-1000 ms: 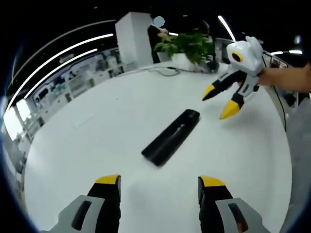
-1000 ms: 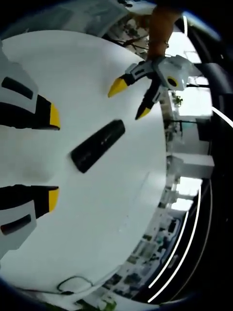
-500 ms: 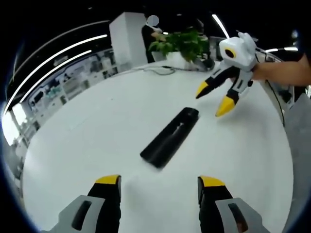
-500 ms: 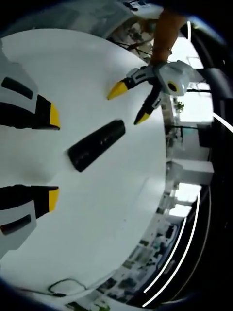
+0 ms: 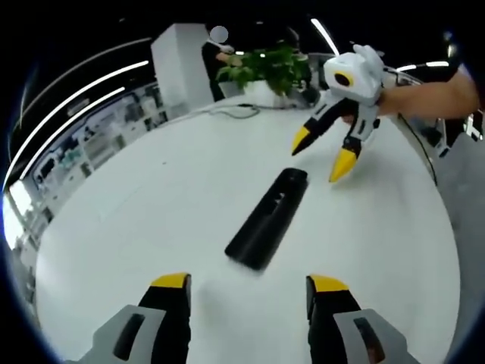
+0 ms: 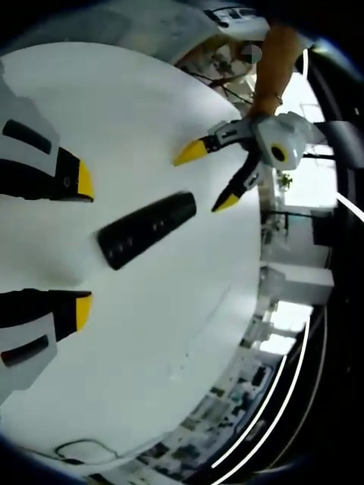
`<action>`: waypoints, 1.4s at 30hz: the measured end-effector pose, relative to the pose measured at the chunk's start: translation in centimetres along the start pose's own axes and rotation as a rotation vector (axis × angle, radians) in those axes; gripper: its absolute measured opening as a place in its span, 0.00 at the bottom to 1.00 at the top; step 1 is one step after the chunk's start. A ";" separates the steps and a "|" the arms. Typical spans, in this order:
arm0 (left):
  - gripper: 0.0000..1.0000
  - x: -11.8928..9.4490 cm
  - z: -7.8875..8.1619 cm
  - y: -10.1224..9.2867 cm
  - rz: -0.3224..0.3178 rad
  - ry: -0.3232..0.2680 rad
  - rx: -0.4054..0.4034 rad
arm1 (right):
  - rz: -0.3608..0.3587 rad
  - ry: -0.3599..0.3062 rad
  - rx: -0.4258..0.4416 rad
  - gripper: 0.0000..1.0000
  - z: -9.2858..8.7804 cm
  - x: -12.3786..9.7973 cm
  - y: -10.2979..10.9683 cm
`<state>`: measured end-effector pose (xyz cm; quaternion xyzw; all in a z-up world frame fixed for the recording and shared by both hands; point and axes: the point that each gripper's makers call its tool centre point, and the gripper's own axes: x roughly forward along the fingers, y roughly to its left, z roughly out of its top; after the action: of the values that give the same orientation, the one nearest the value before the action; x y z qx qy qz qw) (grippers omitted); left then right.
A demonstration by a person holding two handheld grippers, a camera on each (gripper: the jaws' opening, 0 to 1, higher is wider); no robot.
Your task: Press the specified remote control buttons in sequence, fully releasing each button before pressing the next.
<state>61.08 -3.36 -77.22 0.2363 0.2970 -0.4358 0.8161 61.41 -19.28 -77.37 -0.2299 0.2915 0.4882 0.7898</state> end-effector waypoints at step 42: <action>0.57 1.8 1.0 -0.7 -0.196 0.002 0.097 | 0.188 0.031 -0.133 0.41 1.7 2.2 0.7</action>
<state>61.59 -5.36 -77.83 0.2459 0.2980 -0.5272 0.7569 61.99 -16.44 -77.71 -0.2611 0.2911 0.5747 0.7189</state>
